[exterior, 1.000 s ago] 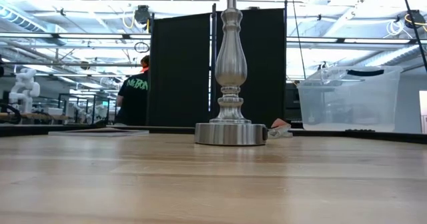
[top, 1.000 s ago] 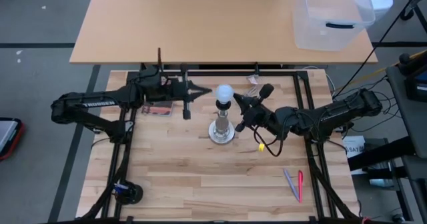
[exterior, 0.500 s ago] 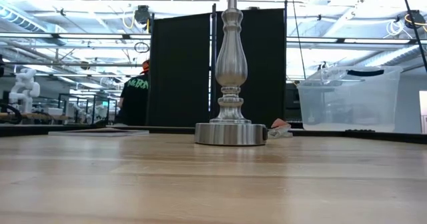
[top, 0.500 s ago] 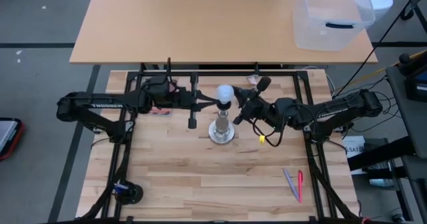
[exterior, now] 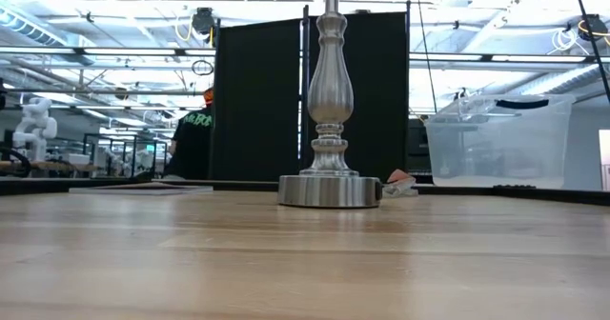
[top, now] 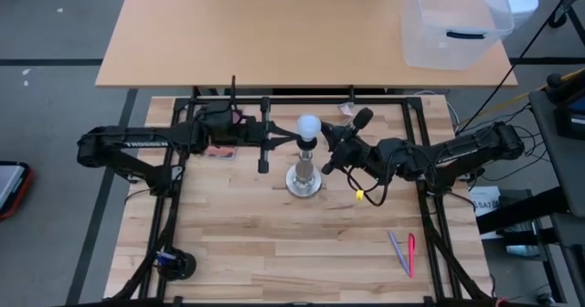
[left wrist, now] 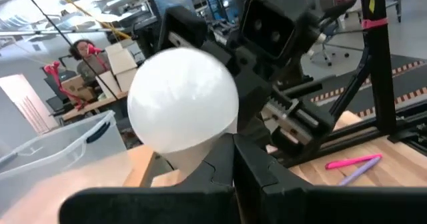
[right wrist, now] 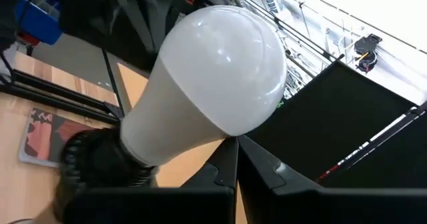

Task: Screw lightbulb
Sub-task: Insert the lightbulb into the silver lamp

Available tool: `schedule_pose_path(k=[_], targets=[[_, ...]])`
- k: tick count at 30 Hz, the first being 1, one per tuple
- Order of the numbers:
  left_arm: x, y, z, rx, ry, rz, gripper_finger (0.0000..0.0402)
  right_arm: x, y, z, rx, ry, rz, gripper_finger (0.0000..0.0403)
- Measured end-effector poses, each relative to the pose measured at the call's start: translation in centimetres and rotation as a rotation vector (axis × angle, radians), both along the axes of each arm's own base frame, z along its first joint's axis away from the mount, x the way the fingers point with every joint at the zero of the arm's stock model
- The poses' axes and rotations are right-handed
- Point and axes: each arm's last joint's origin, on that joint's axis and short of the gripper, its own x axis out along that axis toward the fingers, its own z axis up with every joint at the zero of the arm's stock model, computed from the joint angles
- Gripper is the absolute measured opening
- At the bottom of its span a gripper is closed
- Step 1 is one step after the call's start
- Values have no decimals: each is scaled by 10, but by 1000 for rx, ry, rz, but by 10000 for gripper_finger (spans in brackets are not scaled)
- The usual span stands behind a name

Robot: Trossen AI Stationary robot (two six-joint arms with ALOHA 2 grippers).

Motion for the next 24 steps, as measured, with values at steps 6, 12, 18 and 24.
schedule_pose_path(k=[6, 12, 18, 24], targets=[[0, 4, -2, -9, 20, 22, 2, -1, 5, 0, 7, 1, 9, 0], [-1, 8, -3, -11, 28, 48, 2, -1, 8, -2, 28, 1, 22, 0], [-2, 18, -4, -37, 31, 100, 2, -1, 17, -4, 24, 11, 86, 0], [-2, 21, -6, -42, 53, 139, 2, -3, 23, -5, 40, 15, 88, 0]])
